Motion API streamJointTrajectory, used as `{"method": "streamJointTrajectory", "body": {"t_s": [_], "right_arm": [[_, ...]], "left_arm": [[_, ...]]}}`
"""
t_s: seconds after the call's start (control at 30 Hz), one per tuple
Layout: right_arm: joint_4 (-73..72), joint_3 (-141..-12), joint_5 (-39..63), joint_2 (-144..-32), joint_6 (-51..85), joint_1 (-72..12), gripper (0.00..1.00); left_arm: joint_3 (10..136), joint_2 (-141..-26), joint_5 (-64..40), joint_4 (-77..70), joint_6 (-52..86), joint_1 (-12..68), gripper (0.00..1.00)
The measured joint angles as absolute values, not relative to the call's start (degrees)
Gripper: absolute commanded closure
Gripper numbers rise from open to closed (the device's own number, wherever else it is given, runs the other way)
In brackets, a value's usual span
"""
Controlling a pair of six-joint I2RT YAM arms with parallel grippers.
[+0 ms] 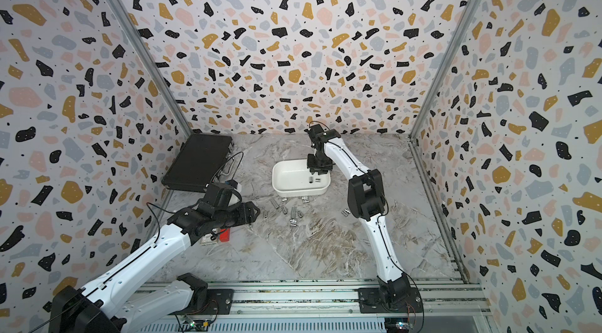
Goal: Put the socket on the desktop into the storage box
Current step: Place the socket head in the storage box, then pick up the socket head at the center of the board.
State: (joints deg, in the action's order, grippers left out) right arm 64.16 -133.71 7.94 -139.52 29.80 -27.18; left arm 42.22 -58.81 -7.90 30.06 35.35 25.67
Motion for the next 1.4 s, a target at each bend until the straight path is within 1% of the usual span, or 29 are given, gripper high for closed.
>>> {"method": "streamJointTrajectory", "body": {"t_s": [0.5, 0.6, 0.87, 1.03, 1.4], "right_arm": [[64.7, -132.9, 8.3, -138.2, 29.3, -27.2, 0.65], [64.5, -129.7, 8.4, -135.4, 28.9, -27.2, 0.64], [62.3, -118.1, 8.2, -123.1, 28.0, -27.2, 0.59], [60.0, -110.3, 8.1, -116.6, 27.8, -27.2, 0.58], [55.8, -96.1, 8.1, -110.1, 27.9, -26.3, 0.56]], "left_arm": [[42.2, -58.8, -8.5, 30.1, 35.3, 25.7, 0.24], [42.2, -58.8, -9.5, 30.1, 34.9, 25.7, 0.24], [42.2, -59.2, -13.7, 30.6, 33.4, 25.7, 0.24], [42.2, -59.4, -16.7, 30.4, 33.1, 25.7, 0.23], [41.2, -59.2, -19.0, 29.9, 32.8, 26.9, 0.23]]}}
